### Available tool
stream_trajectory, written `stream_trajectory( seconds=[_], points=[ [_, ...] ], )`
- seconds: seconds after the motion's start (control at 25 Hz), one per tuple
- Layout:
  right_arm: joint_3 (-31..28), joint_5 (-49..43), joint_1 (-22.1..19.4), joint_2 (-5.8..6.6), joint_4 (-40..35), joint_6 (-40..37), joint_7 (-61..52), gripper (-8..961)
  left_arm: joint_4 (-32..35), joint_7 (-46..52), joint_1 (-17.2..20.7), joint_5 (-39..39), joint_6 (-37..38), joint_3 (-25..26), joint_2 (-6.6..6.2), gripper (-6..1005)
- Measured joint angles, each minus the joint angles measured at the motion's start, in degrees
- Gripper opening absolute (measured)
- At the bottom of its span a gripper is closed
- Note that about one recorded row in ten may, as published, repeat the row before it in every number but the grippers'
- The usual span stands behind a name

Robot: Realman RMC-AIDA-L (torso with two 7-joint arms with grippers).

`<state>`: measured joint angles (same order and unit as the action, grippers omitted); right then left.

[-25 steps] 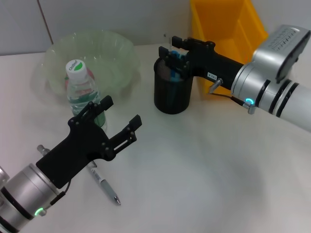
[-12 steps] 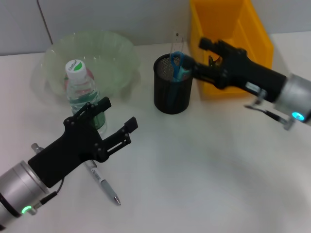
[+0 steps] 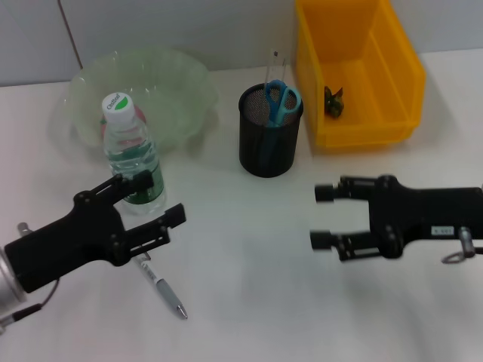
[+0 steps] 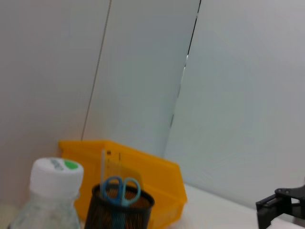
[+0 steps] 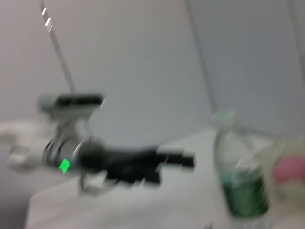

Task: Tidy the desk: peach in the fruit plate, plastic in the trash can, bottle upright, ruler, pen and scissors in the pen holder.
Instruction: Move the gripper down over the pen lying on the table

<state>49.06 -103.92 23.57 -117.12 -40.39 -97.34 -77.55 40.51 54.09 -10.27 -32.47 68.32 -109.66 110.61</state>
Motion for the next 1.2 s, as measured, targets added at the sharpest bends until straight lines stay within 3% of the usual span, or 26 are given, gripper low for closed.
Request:
stream_trajectory(
  seconds=[0.04, 0.08, 0.12, 0.16, 0.28, 0.4, 0.44, 0.48, 0.6, 0.72, 0.84, 1.0, 1.2],
  points=[
    [-0.1, -2.0, 0.0, 0.16, -1.3, -1.1, -1.5, 827, 0.5, 3.9, 0.0, -5.5, 1.1, 3.7, -0.31, 831],
    [-0.2, -3.6, 0.0, 0.24, -2.3, -1.9, -2.6, 827, 0.5, 3.9, 0.0, -5.5, 1.1, 3.7, -0.31, 831],
    [-0.5, -5.4, -0.1, 0.31, -3.4, -2.7, -3.8, 827, 2.9, 13.4, 0.1, -19.8, 3.9, 13.5, -0.6, 831],
    [-0.7, -7.1, -0.1, 0.42, -4.4, -3.4, -4.8, 827, 4.3, 16.7, 0.1, -24.1, 4.5, 16.2, -0.55, 831],
    [-1.5, -10.9, 0.1, 0.61, -6.0, -4.5, -6.7, 827, 7.9, 23.3, 0.1, -32.3, 5.4, 20.4, -0.37, 830],
    [-2.0, -13.0, 0.5, 0.78, -6.5, -4.6, -7.6, 827, 15.7, 36.3, 0.0, -44.7, 6.6, 24.6, 0.11, 830],
    [-2.1, -13.4, 0.6, 0.84, -6.7, -4.5, -7.7, 827, 20.9, 46.0, -0.6, -52.3, 8.2, 27.2, 0.66, 830],
    [-2.1, -13.4, 0.6, 0.84, -6.7, -4.5, -7.7, 827, 20.9, 46.0, -0.6, -52.3, 8.2, 27.2, 0.66, 830],
    [-2.1, -13.9, 0.6, 0.85, -7.1, -4.1, -7.5, 827, 27.8, 57.5, -2.3, -62.5, 12.3, 30.3, 1.85, 830],
    [-2.1, -14.6, 0.6, 0.85, -7.2, -3.4, -7.3, 827, 34.5, 65.5, -4.5, -72.1, 17.9, 33.4, 4.15, 830],
    [-2.0, -15.8, 0.6, 0.83, -7.6, -3.1, -7.3, 827, 40.2, 65.7, -7.4, -81.9, 23.3, 36.1, 7.27, 830],
    [-2.0, -16.5, 0.6, 0.81, -7.5, -3.1, -7.4, 827, 41.3, 60.5, -10.8, -85.6, 25.4, 35.5, 7.47, 829],
    [-2.0, -18.1, 0.6, 0.77, -7.1, -2.9, -10.0, 826, 41.5, 51.5, -19.0, -91.4, 30.3, 34.5, 7.61, 829]
  ],
)
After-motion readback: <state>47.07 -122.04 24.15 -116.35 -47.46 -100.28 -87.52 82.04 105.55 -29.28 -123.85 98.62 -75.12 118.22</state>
